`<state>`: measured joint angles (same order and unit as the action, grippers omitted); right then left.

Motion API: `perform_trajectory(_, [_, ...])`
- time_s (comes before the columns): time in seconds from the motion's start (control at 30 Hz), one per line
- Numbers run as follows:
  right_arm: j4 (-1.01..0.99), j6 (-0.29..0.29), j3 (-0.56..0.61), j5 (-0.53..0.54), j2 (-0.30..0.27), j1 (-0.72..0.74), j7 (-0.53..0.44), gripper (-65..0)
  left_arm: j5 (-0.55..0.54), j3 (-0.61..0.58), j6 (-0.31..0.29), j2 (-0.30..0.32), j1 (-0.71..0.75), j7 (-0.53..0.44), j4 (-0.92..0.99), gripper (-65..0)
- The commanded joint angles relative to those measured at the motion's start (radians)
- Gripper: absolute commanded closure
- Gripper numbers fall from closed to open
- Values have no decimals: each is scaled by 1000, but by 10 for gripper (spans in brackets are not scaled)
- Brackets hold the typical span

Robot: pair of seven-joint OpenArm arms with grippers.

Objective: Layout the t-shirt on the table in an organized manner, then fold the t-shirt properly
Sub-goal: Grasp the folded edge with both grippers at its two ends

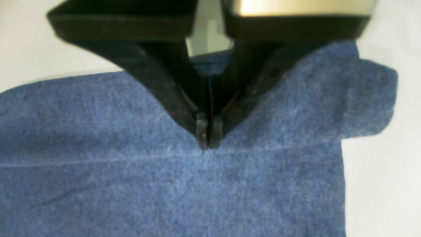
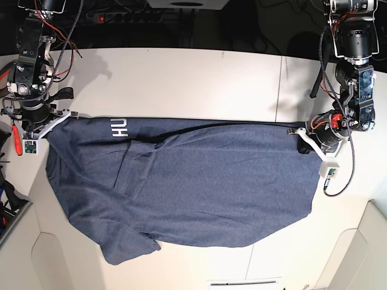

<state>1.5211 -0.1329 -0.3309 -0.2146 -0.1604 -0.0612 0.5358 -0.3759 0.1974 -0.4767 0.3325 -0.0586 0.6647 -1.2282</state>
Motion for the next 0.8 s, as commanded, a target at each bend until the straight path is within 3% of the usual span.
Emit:
perform_trajectory(0.0, [-1,24,-3,-14,-22,26,-24,0,-9,4,2,13,-16,-18,-15,0])
perform_trajectory(0.13, [-29,58,-3,87,-60,50,-26,0,-9,4,2,13,-16,-19,-15,0])
perform_trajectory(0.27, [6,40,-3,208,-55,49,-44,0,-9,4,2,13,-16,-21,-15,0])
perform_trajectory(0.43, [38,-219,-2,415,-24,49,-44,0,-9,4,2,13,-16,-22,-15,0])
perform_trajectory(0.5, [34,-251,-2,421,-5,48,-30,0,-9,4,2,13,-16,-22,-15,0])
perform_trajectory(0.6, [14,-223,-3,355,6,46,-23,0,-9,4,2,13,-16,-23,-15,0])
perform_trajectory(0.77, [-39,-76,-3,192,-16,47,-27,0,-9,4,2,13,-16,-26,-15,0])
